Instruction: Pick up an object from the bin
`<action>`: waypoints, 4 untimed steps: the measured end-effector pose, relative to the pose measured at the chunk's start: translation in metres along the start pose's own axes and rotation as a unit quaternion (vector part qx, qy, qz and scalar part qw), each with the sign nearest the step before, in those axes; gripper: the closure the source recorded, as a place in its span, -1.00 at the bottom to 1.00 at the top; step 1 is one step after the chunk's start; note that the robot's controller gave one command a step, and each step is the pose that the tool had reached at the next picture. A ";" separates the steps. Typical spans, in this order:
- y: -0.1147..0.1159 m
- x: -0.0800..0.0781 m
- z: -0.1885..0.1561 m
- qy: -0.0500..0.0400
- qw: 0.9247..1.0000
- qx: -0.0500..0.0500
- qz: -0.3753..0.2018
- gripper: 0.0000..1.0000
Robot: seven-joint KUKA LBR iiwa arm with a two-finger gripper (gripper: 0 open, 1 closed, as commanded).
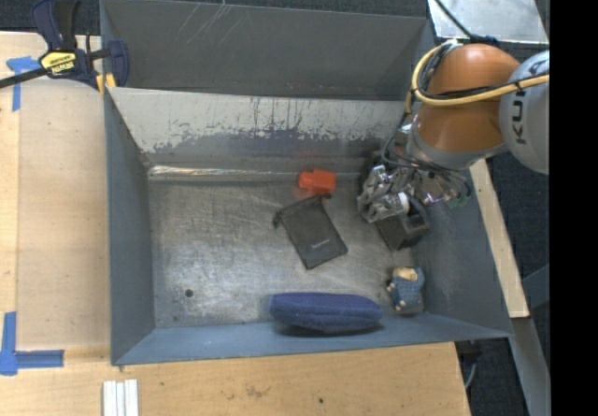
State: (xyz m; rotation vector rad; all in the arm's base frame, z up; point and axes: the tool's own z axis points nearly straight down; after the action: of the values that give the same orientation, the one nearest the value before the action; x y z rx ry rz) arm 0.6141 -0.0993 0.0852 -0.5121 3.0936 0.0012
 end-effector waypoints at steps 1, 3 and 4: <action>0.000 -0.009 -0.109 -0.003 1.000 0.003 0.005 1.00; 0.035 -0.020 -0.007 -0.001 1.000 0.002 -0.013 -1.00; 0.105 -0.018 -0.042 0.000 1.000 -0.001 -0.024 -1.00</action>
Offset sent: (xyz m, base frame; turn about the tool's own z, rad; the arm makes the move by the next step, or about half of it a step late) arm 0.0052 0.0033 0.1024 0.0103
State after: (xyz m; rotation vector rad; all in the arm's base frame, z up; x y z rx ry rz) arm 0.5966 0.0059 0.1275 -0.5850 3.0813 0.0042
